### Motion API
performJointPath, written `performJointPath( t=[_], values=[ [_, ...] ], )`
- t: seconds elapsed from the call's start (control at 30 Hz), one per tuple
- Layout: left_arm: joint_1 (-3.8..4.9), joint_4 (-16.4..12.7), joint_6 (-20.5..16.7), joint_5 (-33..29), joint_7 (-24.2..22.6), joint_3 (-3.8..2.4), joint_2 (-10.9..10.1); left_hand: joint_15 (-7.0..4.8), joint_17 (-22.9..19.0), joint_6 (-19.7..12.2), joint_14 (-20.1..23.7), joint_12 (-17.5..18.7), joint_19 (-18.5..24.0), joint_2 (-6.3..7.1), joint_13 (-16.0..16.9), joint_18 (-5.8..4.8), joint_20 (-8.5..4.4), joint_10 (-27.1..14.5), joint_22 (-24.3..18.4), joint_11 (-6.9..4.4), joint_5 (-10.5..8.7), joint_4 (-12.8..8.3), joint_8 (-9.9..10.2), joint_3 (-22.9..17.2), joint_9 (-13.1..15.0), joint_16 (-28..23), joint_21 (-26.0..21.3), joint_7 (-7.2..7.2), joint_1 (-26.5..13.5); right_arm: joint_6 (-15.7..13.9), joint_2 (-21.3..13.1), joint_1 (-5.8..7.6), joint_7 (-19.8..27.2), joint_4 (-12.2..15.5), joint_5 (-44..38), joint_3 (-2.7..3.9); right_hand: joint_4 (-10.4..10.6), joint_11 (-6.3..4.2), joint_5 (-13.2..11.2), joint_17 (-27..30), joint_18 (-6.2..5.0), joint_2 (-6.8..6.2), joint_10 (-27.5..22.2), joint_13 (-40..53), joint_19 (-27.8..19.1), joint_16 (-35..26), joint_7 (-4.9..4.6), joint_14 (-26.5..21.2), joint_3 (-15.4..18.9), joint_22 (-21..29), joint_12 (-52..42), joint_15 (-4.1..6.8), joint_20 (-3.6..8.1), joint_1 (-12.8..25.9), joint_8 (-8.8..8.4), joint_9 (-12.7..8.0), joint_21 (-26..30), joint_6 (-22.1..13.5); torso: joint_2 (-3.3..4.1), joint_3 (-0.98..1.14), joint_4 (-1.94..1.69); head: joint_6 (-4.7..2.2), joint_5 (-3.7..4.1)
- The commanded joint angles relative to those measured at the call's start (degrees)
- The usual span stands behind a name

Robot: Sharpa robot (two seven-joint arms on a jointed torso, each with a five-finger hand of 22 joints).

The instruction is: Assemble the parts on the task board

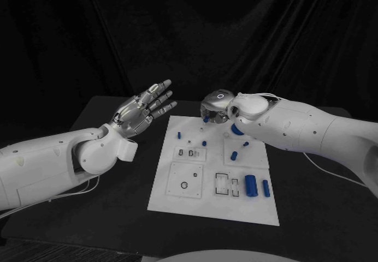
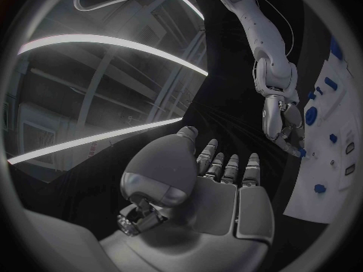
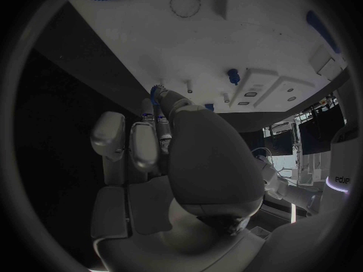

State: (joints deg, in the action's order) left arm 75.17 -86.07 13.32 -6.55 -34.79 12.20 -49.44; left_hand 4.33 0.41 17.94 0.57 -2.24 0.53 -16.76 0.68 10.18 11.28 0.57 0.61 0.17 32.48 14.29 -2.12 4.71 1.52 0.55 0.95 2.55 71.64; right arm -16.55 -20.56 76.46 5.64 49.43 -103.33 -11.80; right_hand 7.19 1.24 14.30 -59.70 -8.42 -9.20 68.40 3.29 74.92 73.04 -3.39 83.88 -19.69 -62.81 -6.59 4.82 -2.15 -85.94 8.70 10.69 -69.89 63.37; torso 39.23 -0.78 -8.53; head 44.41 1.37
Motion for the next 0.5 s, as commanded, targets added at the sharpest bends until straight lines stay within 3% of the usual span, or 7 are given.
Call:
performJointPath(
  t=[0.03,0.5],
  values=[
    [0.13,0.02,0.18,0.09,-0.73,-0.06,0.10,0.70,-0.41,0.86,-0.57,-1.66,-0.61,0.18,0.14,0.11,0.42,-0.26,-0.55,0.38,0.81,-0.25,-1.10,-1.52,0.91,-0.55,-0.89,-0.02,0.98,0.58,0.09,-0.29,-1.31,0.02,-0.14,0.03,-0.12,-0.29,-0.67,0.45,2.15,0.73,0.55,0.54,-0.19,-0.29,-0.17,0.12,-2.00,-0.39,0.95,-0.54,0.08,-0.06,0.61,2.09,-0.34,0.49,-0.07,-0.01,-0.06,0.27,0.02],
    [0.13,0.45,0.19,0.09,-0.43,-0.06,0.29,0.66,-0.41,1.47,-0.57,-1.88,-0.64,0.20,0.18,0.12,0.56,-0.20,-0.53,0.91,0.95,-0.34,-1.29,-1.97,0.97,-0.55,-0.86,0.45,1.07,0.79,-0.05,-0.68,-1.31,0.13,-0.14,0.03,-0.32,0.29,-0.73,1.42,2.08,0.33,-1.85,0.51,-1.04,-1.08,0.53,-0.70,-2.64,-0.44,2.91,-1.04,-0.36,0.27,-1.53,2.05,0.29,-2.57,0.04,-0.09,-0.15,0.37,0.25]
  ],
)
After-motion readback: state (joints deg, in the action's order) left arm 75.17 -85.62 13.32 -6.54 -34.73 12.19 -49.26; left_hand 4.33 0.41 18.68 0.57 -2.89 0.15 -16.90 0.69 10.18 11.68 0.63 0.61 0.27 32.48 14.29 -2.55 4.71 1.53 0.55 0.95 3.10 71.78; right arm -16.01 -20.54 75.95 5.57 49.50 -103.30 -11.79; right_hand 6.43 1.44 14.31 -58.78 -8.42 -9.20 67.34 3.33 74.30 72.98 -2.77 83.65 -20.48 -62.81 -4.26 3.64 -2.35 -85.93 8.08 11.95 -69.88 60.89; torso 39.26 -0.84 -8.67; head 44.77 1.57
